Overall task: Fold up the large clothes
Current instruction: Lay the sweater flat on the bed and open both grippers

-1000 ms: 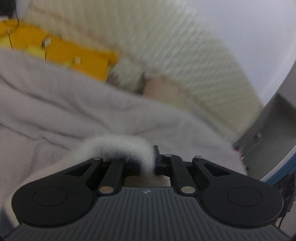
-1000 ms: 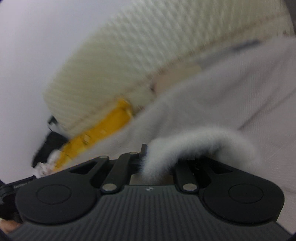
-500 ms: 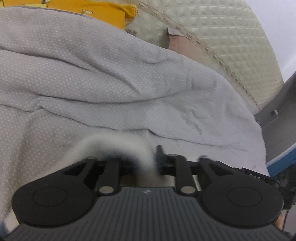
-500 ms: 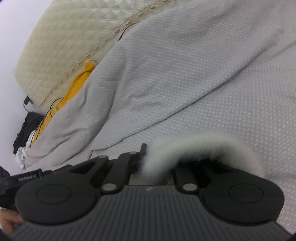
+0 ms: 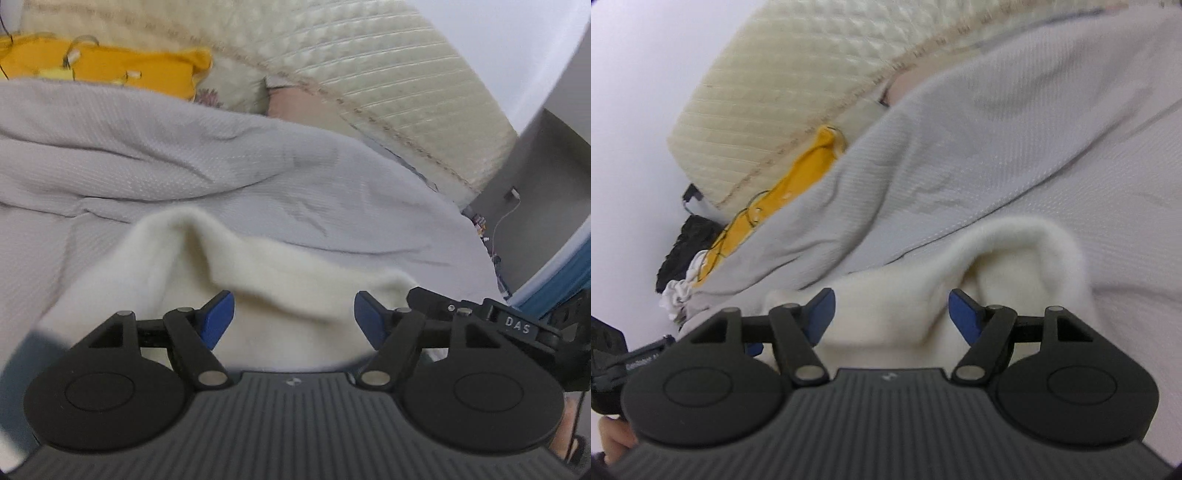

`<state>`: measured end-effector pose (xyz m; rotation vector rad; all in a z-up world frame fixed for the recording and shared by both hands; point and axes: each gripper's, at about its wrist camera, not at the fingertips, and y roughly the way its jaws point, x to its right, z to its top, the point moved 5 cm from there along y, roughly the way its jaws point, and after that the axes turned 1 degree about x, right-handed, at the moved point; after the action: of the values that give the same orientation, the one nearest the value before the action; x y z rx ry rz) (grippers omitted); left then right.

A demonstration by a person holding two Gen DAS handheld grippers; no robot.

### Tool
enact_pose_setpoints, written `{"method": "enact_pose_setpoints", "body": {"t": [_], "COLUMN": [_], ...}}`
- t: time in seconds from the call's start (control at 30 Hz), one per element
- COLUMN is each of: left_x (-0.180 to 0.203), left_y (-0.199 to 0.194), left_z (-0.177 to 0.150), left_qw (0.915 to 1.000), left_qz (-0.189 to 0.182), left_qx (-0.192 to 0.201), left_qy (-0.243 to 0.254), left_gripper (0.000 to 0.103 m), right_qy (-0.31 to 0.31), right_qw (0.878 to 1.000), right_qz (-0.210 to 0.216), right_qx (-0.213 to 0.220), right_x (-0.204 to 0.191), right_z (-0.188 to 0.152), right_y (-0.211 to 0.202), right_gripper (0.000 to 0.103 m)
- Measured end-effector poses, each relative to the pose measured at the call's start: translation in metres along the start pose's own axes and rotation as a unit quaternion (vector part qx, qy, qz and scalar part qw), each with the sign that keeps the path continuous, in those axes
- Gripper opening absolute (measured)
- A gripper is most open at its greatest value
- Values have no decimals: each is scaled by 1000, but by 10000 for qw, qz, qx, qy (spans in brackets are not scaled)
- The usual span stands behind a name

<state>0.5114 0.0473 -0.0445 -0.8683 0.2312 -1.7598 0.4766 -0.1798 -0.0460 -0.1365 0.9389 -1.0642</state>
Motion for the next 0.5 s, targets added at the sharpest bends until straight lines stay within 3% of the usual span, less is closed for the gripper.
{"method": "enact_pose_setpoints", "body": {"t": [0.3, 0.5], "left_x": [74, 113], "left_y": [-132, -200], "left_z": [-87, -155], "left_qw": [9984, 9980], "left_qz": [134, 164], "left_qx": [394, 421], "left_qy": [394, 436], "left_gripper": [76, 76], "right_qy": [-642, -323], "right_qw": [9970, 9954], "right_qz": [-362, -900], "right_qx": [251, 46], "right_x": [-39, -33], "right_z": [-77, -133], "right_y": [-135, -214], "right_gripper": [71, 71]}}
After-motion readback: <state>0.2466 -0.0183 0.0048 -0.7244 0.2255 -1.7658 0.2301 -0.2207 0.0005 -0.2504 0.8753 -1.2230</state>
